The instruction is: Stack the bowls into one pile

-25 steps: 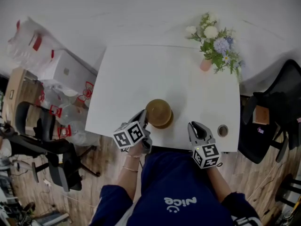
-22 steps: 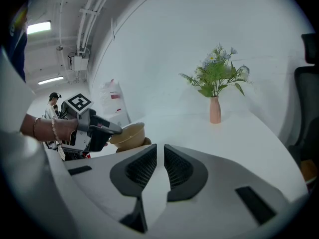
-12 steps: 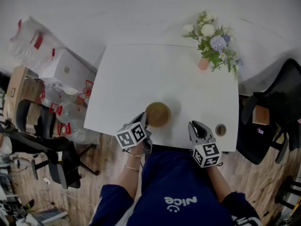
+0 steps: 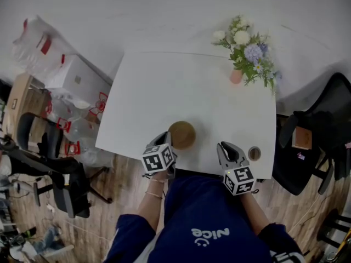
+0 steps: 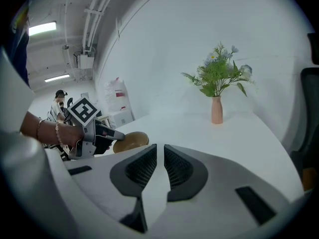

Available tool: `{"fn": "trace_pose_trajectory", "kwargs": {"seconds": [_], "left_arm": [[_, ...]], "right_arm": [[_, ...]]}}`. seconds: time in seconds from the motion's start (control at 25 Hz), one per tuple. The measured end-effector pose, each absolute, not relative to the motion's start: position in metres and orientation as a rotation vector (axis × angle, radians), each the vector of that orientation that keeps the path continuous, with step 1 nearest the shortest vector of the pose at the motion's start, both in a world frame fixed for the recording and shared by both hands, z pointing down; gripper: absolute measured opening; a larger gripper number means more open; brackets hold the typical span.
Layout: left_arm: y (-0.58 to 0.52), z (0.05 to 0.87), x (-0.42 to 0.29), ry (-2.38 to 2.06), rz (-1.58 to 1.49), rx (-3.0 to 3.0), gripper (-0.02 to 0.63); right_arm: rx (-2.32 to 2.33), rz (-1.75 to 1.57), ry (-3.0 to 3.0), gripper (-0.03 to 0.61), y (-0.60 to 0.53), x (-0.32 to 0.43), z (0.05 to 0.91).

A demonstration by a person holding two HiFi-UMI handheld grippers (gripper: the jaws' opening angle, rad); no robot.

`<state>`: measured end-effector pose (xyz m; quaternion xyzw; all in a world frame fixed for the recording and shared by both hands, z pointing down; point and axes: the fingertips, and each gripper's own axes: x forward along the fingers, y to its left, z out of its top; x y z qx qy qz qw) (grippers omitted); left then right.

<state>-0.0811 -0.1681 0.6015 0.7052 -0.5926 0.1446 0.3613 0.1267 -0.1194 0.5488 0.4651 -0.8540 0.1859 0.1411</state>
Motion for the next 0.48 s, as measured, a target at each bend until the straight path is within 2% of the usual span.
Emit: {"fn": "trace_pose_trajectory", "kwargs": {"seconds": [0.48], "left_arm": [[-0.1691, 0.6013, -0.0778, -1.553, 0.401, 1.869, 0.025]], "right_arm": [[1.309, 0.507, -2.477, 0.063, -0.1225, 0.1211, 0.5478]]}}
